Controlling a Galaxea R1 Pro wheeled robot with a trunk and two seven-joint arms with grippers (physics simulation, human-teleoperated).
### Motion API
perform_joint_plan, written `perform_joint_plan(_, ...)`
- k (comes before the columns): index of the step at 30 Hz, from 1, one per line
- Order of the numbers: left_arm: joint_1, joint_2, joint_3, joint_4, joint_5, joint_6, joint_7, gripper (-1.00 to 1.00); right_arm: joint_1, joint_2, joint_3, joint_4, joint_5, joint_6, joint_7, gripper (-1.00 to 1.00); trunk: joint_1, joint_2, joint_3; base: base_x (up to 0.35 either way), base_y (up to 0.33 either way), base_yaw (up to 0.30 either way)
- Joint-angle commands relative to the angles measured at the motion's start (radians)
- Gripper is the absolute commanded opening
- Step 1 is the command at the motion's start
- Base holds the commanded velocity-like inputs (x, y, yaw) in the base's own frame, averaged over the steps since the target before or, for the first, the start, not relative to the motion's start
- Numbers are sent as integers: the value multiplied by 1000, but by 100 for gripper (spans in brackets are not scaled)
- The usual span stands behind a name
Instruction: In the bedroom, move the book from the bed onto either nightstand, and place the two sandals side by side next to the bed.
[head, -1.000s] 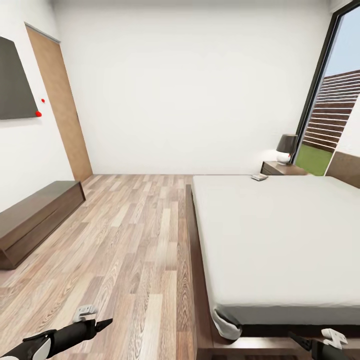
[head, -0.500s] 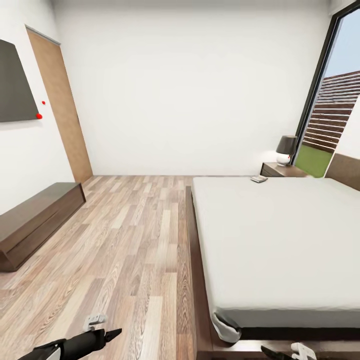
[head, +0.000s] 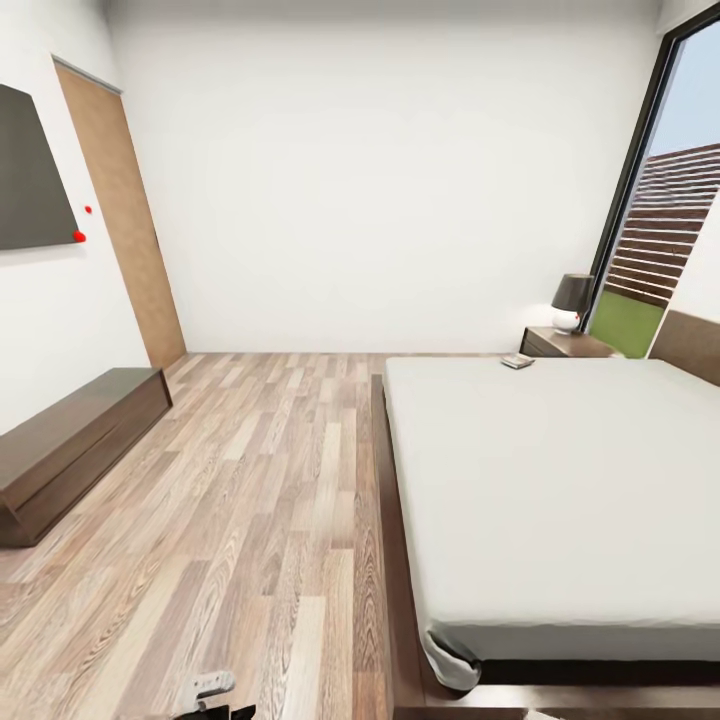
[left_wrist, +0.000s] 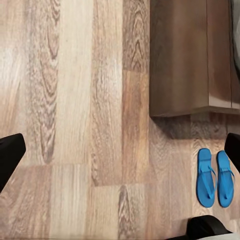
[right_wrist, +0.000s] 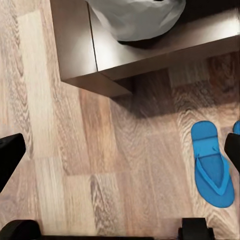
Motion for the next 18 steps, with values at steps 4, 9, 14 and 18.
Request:
perform_joint_plan(4, 3, -13, 1, 2, 4, -10, 6, 100, 13, 1, -1, 8, 4, -25, -7, 100, -4, 7, 2, 0, 0, 0)
perform_joint_plan(9, 4, -22, 0, 2, 3, -12, 8, 100, 17, -2, -1, 8, 8, -33, -8, 100, -12, 21, 9, 0, 0, 0)
perform_joint_plan(14, 5, -32, 1, 2, 3, -13, 9, 100, 17, -4, -1, 8, 9, -34, -8, 100, -31, 56, 24, 0, 0, 0)
perform_joint_plan(18, 5, -35, 1, 2, 3, -13, 10, 100, 17, -4, -2, 8, 9, -34, -8, 100, -38, 70, 30, 0, 0, 0)
